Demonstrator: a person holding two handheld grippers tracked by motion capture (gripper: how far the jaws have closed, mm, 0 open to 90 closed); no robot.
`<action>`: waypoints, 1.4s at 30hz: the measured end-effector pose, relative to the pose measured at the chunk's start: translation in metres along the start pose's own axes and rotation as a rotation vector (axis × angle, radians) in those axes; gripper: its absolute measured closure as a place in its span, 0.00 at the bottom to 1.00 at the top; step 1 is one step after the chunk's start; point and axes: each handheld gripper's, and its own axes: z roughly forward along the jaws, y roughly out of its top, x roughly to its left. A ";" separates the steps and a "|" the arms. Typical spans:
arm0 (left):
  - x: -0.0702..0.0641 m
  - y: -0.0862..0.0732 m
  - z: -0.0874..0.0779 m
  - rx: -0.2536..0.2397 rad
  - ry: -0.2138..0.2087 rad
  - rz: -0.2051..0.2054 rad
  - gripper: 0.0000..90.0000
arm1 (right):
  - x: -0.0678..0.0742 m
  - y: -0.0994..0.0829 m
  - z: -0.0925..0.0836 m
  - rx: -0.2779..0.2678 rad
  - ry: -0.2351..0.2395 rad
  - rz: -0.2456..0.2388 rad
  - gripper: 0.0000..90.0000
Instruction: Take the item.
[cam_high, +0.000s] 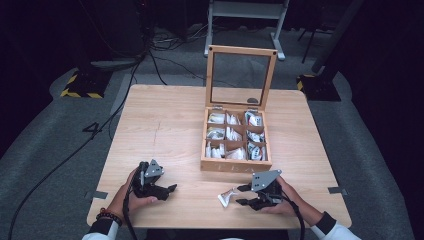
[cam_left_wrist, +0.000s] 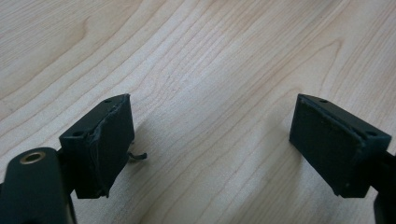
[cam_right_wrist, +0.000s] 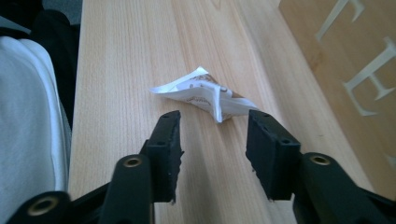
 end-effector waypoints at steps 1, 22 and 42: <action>0.000 0.000 0.000 0.000 0.000 0.000 0.16 | -0.001 0.000 -0.003 -0.015 0.004 0.001 0.59; 0.003 0.029 -0.011 -0.024 -0.011 -0.010 0.20 | -0.019 0.015 -0.066 -0.186 -0.130 0.039 0.39; 0.026 0.117 0.018 -0.082 -0.018 0.062 0.21 | -0.101 0.011 -0.106 -0.176 -0.397 0.218 0.37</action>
